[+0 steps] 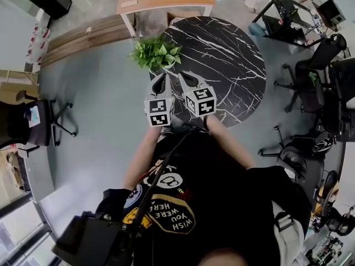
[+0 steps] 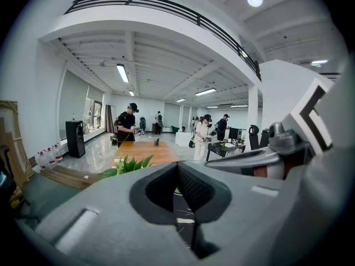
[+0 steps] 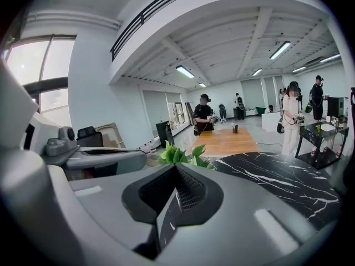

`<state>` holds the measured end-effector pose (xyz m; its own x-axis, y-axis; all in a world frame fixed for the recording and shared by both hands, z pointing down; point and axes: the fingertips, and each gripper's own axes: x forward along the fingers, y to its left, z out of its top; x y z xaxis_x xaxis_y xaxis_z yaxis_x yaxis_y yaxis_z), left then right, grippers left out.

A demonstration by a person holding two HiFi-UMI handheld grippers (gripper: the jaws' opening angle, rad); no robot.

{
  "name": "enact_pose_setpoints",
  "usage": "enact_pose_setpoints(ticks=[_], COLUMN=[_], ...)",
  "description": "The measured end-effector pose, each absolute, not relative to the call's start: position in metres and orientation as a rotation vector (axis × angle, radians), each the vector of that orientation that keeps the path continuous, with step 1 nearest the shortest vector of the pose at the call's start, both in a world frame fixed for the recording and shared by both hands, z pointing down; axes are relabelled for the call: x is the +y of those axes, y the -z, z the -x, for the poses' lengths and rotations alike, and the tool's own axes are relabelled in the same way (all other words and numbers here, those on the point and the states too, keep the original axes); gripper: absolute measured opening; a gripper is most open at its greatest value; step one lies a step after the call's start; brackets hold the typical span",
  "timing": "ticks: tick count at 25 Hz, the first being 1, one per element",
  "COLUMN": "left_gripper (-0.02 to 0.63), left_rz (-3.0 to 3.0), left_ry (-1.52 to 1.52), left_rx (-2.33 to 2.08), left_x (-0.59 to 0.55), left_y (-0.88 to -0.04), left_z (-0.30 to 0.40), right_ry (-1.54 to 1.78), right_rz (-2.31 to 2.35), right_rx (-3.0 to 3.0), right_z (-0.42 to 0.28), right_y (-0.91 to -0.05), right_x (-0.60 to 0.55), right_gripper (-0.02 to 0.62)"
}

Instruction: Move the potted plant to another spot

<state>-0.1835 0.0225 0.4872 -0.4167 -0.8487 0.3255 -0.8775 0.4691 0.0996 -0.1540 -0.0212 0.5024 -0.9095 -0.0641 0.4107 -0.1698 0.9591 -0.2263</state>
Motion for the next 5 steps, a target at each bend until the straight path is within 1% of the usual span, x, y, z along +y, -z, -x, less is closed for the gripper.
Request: enact_pose_setpoints(ticks=[5], left_gripper=[0.005], left_rz=[-1.474], left_ry=[-0.124], left_rx=[-2.394], left_x=[0.0263], left_y=[-0.4838], left_z=[0.1817], right_ry=[-0.342], right_rz=[-0.184], right_rx=[-2.714], right_z=[0.1522], right_y=[-0.4973], right_x=[-0.0187], right_gripper=[0.002])
